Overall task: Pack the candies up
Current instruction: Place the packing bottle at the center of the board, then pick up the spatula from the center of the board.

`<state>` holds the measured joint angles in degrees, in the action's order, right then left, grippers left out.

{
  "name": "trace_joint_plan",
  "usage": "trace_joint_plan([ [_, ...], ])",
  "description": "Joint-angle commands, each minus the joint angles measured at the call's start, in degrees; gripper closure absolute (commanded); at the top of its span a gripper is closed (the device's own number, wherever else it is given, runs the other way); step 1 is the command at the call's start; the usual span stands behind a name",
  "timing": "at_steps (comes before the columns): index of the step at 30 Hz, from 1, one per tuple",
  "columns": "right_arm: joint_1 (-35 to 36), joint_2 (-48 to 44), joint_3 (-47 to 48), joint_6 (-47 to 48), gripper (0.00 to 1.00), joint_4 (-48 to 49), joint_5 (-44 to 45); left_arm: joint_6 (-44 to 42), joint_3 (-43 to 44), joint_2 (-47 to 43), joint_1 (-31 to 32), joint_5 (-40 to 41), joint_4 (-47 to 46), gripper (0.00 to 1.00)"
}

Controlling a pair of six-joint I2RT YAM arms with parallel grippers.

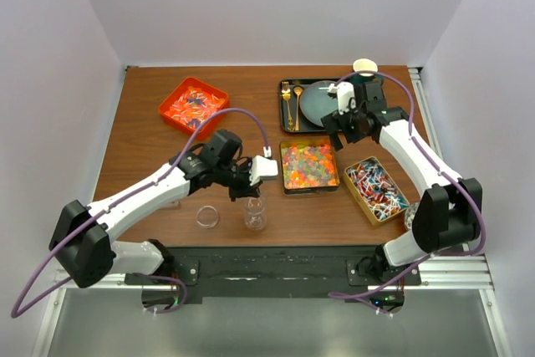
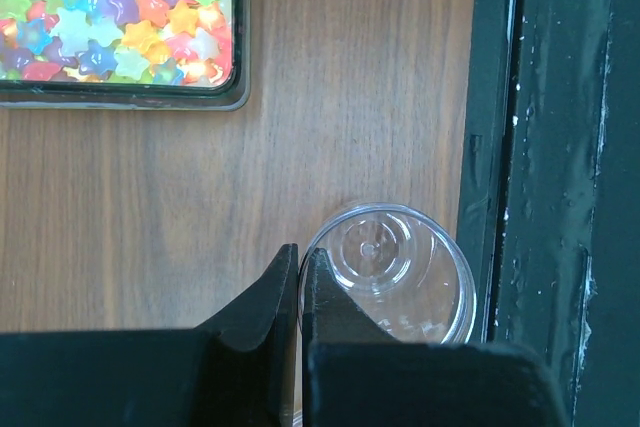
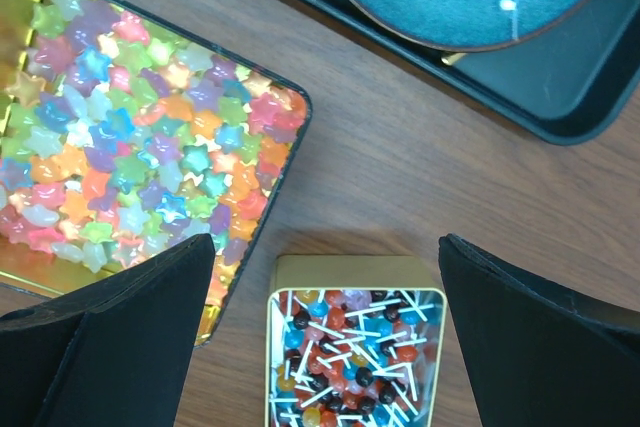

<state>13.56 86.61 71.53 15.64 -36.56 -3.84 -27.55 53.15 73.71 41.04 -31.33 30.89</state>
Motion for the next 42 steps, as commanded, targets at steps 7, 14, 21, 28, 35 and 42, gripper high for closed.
trace_joint_plan([
  [7, 1.6, -1.4, 1.9, 0.2, 0.03, -0.2, -1.3, 2.5, 0.0, -1.0, 1.7, 6.0, -4.7, 0.92],
  [14, 1.6, -4.0, -0.8, 0.0, 0.03, -0.3, -1.3, 2.7, -0.7, -3.4, 1.7, 3.6, -3.8, 0.52],
  [21, 1.6, -4.2, -0.2, 0.4, 0.02, 0.3, -0.8, -1.9, 7.0, -6.4, 0.6, 11.1, 5.1, 0.23],
  [28, 1.6, -3.1, -0.5, 0.4, 0.01, 0.7, -1.4, -12.2, 9.2, -14.4, -9.7, 15.3, 18.4, 0.08],
  [35, 1.6, -0.3, 3.1, -0.3, 0.01, 3.8, -1.8, -26.8, -1.5, -18.4, -21.1, 24.0, 35.6, 0.08],
  [42, 1.6, 4.3, 8.2, -0.2, 0.01, 2.6, -3.1, -35.8, -9.0, -21.5, -28.9, 30.7, 36.0, 0.07],
])
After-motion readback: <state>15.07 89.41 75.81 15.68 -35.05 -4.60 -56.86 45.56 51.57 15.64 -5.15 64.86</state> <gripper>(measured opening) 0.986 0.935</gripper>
